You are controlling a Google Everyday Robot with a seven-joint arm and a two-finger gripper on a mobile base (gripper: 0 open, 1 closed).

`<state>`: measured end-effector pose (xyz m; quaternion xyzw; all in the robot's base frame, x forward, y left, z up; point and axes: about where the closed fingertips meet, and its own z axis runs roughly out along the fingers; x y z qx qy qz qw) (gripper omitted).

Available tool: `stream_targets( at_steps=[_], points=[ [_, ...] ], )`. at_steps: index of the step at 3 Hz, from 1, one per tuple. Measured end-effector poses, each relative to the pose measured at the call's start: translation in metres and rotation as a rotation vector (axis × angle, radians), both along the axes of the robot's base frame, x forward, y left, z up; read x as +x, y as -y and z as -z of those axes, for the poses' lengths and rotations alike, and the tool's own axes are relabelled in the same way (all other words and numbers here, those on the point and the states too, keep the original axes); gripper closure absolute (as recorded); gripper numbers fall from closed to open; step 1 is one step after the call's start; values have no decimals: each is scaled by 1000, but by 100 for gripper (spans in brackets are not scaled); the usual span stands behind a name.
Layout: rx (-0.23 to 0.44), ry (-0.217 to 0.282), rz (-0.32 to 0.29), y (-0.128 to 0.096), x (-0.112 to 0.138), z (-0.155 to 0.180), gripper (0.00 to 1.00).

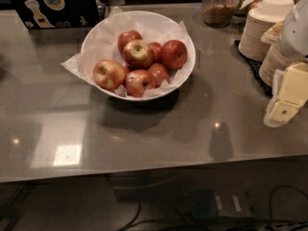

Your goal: Pick apple from white bowl

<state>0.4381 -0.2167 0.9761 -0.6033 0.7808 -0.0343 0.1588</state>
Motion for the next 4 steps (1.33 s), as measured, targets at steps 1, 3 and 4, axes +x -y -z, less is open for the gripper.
stream_targets(
  at_steps=[1, 3, 4],
  points=[
    [6, 4, -3, -2, 2, 0, 0],
    [48, 71, -130, -52, 26, -5, 0],
    [72, 109, -231, -84, 37, -9, 0]
  ],
)
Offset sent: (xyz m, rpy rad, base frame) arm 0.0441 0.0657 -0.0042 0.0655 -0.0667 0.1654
